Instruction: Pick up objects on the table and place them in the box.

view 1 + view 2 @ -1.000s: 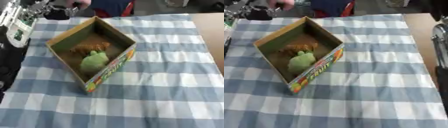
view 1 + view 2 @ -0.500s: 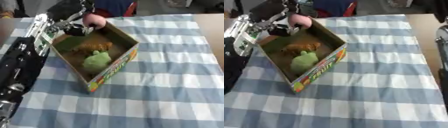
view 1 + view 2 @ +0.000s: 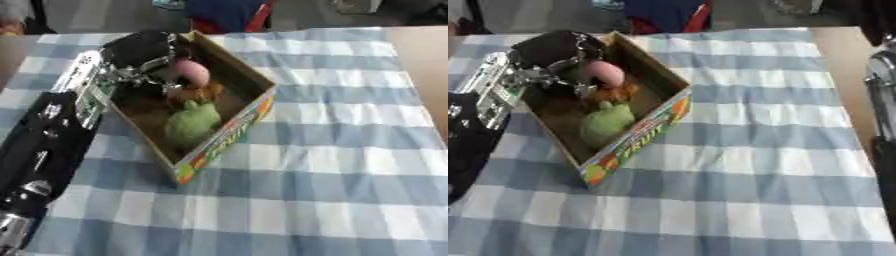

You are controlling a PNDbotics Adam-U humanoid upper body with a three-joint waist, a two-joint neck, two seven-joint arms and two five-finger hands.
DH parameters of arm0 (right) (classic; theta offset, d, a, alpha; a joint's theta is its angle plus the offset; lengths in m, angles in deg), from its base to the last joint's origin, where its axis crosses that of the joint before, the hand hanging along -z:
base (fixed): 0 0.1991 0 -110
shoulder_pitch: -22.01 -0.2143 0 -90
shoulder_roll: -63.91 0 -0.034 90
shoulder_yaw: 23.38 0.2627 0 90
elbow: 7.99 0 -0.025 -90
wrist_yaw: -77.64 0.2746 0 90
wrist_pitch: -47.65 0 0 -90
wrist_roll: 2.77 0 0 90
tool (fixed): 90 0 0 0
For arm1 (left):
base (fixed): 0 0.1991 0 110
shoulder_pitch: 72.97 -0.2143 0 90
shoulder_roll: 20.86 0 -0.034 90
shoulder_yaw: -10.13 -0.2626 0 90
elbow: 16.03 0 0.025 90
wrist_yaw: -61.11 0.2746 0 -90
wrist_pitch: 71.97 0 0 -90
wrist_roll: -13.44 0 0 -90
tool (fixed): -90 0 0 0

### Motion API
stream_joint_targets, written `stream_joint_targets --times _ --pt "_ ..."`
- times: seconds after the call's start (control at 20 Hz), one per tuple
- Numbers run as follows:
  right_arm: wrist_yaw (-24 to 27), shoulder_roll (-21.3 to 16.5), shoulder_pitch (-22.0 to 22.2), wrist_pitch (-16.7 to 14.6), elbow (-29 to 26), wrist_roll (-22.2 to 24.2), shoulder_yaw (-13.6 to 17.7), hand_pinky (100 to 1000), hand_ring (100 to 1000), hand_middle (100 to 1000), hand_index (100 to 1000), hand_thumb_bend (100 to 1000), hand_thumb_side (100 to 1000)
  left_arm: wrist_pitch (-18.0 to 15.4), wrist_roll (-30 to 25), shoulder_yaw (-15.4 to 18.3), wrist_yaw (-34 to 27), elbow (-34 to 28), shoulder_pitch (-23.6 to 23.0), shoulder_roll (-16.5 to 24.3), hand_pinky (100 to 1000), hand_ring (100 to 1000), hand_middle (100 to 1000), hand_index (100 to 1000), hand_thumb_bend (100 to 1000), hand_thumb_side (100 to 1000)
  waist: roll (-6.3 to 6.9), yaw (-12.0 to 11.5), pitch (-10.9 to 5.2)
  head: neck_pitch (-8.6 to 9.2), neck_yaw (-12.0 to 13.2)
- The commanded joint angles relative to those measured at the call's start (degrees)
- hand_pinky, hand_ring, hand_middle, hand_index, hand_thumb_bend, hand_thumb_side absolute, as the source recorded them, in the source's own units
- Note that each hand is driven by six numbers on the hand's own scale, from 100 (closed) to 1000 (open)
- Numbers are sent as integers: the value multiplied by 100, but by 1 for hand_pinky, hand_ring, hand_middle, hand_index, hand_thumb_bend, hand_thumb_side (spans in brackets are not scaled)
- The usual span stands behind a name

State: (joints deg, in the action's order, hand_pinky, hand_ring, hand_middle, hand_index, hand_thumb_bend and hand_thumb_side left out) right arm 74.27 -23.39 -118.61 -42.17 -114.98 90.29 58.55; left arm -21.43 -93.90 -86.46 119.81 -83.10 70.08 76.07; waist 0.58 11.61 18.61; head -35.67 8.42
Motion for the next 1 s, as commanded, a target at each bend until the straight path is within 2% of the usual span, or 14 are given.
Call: stream_joint_targets --times 0.05,0.15,0.25,0.4,0.55,0.6,0.7,0.8,0.95,1.0 --pt "1 -62 -67 26 -107 -17 67 701 772 687 931 100 855 -100 -391 -21 223 -37 46 37 432 794 710 963 432 391 -4 -3 -115 48 -27" --pt "2 -58 -58 30 -111 -18 69 701 772 687 931 100 854 -43 -510 1 378 -119 45 46 483 840 769 995 609 530 -1 -6 -123 48 -39" --pt "4 -56 -53 34 -113 -21 70 701 772 687 931 100 854 102 -496 31 535 -235 48 57 535 885 822 1000 755 627 0 -8 -131 52 -48" --pt "8 -47 -36 41 -117 -21 74 701 771 686 931 100 855 406 -217 52 779 -427 31 71 566 909 861 1000 799 698 2 -19 -143 39 -65" --pt "14 -45 -5 57 -129 -25 86 701 771 687 931 100 854 652 372 67 799 -514 -31 72 548 904 854 1000 902 926 6 -42 -160 -6 -102" --pt "17 -49 3 60 -134 -31 91 701 772 687 931 100 862 764 607 88 785 -534 -50 82 546 903 853 1000 883 999 5 -49 -170 -22 -119" --pt "24 -64 14 63 -143 -55 105 701 772 688 931 100 850 993 1052 146 725 -591 -77 106 529 895 839 1000 932 1000 1 -62 -196 -44 -147" --pt "34 -79 28 63 -153 -98 126 700 772 688 931 100 847 1282 1514 254 544 -693 -108 131 508 886 825 1000 927 1000 -2 -80 -224 -59 -165" --pt "63 -103 60 71 -181 -189 163 700 772 688 931 100 843 1816 2245 415 -39 -981 -210 181 478 870 804 1000 902 1000 -4 -110 -260 -67 -201" --pt "72 -112 75 76 -189 -217 174 699 771 687 931 100 841 1994 2458 478 -287 -1098 -253 201 459 857 786 995 841 1000 -5 -125 -275 -74 -220"
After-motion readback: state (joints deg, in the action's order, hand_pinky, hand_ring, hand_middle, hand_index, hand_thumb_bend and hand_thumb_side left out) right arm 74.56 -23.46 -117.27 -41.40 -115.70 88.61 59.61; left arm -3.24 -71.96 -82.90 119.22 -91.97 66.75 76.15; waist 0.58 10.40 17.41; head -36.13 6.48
